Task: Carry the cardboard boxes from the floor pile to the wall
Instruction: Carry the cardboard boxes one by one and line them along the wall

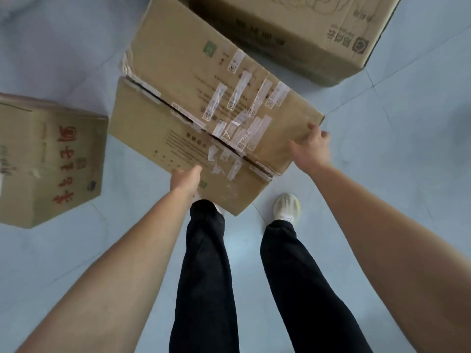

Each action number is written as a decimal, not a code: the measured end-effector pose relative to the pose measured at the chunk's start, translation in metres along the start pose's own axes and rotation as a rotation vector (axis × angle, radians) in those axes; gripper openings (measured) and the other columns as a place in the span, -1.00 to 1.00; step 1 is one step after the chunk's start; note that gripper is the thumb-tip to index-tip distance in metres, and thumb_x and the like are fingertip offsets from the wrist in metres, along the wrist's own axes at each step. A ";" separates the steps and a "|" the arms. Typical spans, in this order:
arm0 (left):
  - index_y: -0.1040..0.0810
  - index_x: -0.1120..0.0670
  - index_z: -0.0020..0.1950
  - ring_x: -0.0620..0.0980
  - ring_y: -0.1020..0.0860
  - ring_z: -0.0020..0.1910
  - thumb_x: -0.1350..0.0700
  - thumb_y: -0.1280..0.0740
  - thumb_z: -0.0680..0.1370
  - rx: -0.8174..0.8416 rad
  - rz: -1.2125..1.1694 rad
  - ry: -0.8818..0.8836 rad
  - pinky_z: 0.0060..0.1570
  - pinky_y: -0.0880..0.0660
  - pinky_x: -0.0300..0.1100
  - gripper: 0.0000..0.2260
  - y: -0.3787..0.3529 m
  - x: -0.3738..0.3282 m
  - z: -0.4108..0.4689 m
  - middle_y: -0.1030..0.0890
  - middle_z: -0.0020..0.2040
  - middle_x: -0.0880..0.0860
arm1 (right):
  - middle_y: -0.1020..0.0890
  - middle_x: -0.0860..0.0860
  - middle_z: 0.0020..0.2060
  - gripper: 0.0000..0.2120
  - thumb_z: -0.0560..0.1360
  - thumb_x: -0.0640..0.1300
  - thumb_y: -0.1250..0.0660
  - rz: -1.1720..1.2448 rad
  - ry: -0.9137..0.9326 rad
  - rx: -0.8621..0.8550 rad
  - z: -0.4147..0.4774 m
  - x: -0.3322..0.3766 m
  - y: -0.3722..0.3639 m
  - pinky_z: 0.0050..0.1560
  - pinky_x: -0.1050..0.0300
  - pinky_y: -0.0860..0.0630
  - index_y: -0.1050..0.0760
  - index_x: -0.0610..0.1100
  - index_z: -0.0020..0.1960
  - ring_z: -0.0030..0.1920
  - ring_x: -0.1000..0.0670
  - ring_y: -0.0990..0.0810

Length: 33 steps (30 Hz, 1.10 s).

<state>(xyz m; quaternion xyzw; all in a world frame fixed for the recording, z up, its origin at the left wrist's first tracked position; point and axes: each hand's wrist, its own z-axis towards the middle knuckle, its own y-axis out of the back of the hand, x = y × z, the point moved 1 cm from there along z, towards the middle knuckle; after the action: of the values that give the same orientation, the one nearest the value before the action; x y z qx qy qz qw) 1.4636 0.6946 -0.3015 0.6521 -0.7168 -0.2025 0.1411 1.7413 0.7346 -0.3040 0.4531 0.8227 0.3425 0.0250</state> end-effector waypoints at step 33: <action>-0.44 0.14 0.35 0.16 -0.52 0.19 -0.27 -0.29 0.51 -0.164 -0.425 0.076 0.24 -0.49 0.10 -0.40 0.054 0.128 -0.001 -0.53 0.24 0.06 | -0.36 -0.07 0.26 -0.06 0.23 0.42 -0.50 -0.145 0.178 -0.172 -0.054 0.053 -0.025 0.34 0.03 -0.34 -0.36 -0.12 0.39 0.31 -0.11 -0.35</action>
<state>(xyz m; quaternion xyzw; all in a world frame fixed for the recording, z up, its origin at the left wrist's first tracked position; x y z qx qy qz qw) 1.4029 0.5707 -0.2829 0.7819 -0.5387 -0.2606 0.1748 1.6729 0.7365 -0.2634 0.3563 0.8199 0.4479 0.0156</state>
